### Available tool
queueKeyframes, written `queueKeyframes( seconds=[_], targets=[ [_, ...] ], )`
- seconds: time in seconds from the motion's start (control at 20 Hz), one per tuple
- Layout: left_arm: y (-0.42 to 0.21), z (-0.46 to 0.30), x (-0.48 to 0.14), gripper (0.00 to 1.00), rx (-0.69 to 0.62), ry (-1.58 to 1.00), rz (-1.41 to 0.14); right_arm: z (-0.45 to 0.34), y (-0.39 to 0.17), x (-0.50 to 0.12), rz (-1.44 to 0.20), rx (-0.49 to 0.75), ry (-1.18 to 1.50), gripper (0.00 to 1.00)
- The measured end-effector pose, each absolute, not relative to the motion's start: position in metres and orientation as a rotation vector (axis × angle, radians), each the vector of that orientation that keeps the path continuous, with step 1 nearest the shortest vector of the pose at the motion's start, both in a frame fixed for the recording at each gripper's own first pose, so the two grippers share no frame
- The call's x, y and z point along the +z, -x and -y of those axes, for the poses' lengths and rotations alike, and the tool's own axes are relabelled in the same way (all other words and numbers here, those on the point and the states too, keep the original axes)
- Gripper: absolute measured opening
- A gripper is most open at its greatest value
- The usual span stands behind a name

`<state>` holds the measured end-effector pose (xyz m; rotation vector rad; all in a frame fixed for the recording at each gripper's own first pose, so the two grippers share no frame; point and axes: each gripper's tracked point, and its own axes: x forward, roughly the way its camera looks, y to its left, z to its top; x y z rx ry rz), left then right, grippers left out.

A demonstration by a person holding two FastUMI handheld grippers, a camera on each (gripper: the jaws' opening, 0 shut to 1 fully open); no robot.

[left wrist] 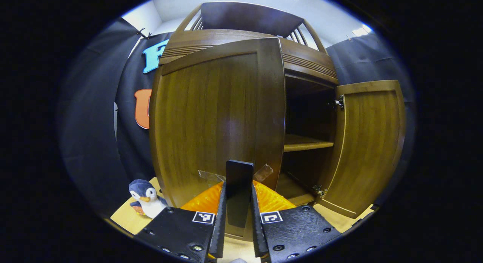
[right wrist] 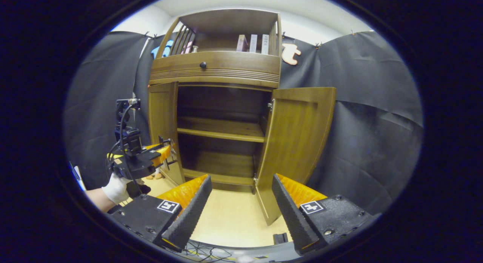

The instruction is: Open the right door of the double-door shoe cabinet with the right hand, and open the left door with the left hand.

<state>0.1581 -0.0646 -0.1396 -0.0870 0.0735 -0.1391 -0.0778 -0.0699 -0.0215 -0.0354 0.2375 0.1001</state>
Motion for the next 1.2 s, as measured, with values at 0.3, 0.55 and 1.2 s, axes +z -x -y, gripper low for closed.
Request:
queueKeyframes(
  seconds=[0.3, 0.55, 1.2],
  targets=[
    [-0.132, 0.06, -0.142, 0.29, -0.179, 0.066, -0.061, 0.058, 0.074, -0.019, -0.225, 0.161, 0.039, 1.0],
    [-0.141, 0.036, -0.153, 0.02, -0.079, 0.07, -0.098, 0.051, 0.071, -0.019, -0.226, 0.207, 0.037, 1.0],
    [-0.238, 0.081, -0.147, 0.78, -0.075, 0.047, -0.094, 0.078, 0.055, -0.025, -0.269, 0.144, 0.019, 1.0]
  ],
)
